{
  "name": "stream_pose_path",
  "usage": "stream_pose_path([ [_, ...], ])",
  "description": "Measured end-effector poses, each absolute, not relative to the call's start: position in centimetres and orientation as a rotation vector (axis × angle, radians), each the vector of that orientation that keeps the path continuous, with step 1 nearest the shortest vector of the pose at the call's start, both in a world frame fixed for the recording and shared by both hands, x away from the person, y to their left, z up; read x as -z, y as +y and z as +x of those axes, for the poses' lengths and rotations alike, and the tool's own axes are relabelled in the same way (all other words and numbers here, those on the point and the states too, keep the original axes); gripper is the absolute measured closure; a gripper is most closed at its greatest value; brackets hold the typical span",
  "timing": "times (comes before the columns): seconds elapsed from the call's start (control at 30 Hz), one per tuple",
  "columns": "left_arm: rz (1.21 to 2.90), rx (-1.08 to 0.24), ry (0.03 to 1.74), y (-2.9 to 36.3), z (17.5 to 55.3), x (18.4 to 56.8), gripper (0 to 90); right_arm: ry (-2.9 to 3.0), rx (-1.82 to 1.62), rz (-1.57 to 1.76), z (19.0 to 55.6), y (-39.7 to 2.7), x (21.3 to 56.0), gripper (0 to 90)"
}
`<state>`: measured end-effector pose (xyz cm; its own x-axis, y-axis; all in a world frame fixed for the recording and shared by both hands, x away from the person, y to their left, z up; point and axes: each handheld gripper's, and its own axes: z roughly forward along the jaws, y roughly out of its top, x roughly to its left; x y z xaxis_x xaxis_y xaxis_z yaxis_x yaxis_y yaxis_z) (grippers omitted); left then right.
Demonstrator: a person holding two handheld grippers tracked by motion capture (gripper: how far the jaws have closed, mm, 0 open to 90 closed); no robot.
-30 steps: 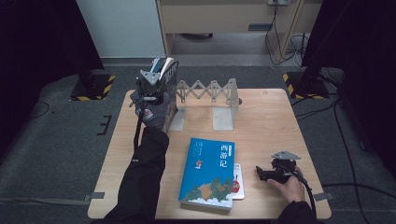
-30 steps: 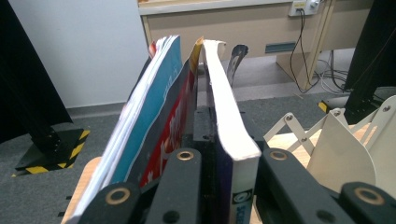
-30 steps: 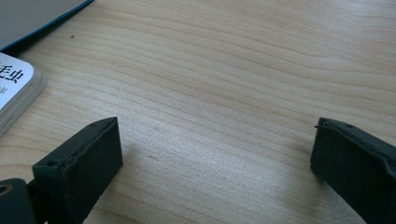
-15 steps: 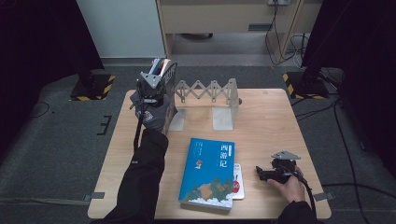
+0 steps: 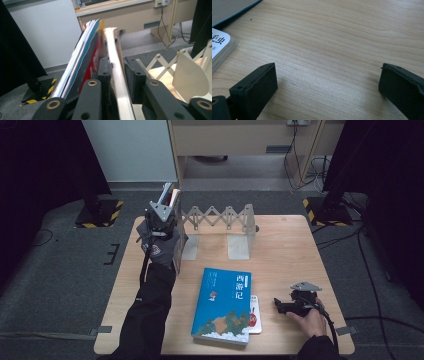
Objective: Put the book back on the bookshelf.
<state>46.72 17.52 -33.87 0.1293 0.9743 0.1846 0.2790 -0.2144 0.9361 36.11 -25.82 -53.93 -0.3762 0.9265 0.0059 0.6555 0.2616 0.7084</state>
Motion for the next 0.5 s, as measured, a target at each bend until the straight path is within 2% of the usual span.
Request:
stream_pose_path([
  [0.1,1.651,-1.141,1.236,17.59,46.65,34.01,74.8,2.126,-0.888,1.435,36.11,-25.82,53.93,2.3],
  [0.27,1.696,-1.153,1.246,17.51,46.70,34.16,67.9,2.126,-0.888,1.435,36.11,-25.82,53.93,2.3],
  [0.5,1.713,-1.152,1.252,17.46,46.25,33.81,66.5,2.126,-0.888,1.435,36.11,-25.82,53.93,2.3],
])
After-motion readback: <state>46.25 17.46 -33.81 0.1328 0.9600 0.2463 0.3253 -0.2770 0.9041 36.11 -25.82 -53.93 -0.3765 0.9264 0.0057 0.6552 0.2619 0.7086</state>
